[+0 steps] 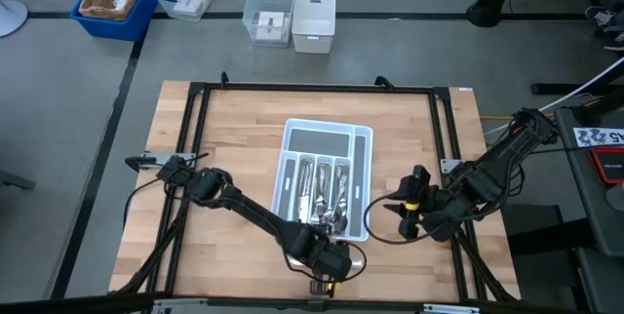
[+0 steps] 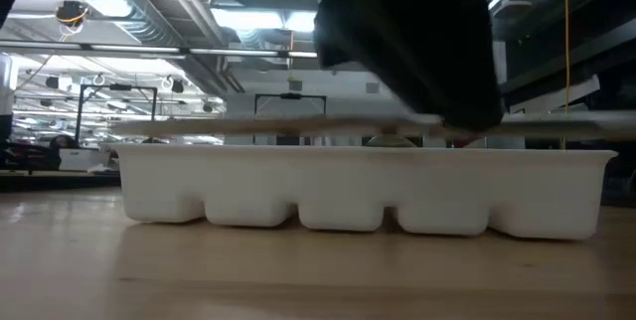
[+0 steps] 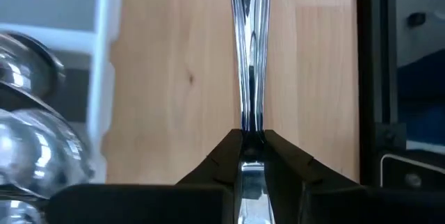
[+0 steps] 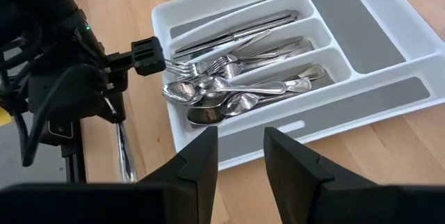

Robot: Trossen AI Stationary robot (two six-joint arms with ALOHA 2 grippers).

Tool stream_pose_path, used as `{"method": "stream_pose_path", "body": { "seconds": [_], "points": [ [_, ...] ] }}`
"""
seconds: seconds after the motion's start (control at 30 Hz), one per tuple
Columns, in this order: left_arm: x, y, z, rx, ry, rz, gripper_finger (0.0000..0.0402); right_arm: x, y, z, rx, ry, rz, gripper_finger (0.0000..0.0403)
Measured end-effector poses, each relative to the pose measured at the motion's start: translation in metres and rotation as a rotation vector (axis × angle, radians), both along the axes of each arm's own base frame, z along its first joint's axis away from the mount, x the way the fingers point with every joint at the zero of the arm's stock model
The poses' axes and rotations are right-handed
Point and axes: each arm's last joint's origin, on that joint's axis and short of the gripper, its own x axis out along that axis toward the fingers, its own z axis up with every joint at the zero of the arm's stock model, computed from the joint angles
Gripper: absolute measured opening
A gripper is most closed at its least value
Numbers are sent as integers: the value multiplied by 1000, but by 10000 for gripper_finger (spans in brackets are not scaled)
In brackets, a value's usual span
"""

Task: Sort silverware
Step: Put the silver table knife into the white cutlery tray

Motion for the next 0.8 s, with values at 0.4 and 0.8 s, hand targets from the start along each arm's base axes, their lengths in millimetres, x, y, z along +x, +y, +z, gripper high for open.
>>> {"method": "stream_pose_path", "body": {
  "seconds": [0.4, 0.8],
  "points": [
    [7, 36, 25, 5, 84, 144, 38, -17, -16, 20, 28, -76, 22, 120],
    [11, 93, 37, 46, 227, 317, 28, -31, -30, 34, -47, -150, 74, 120]
  ]
}}
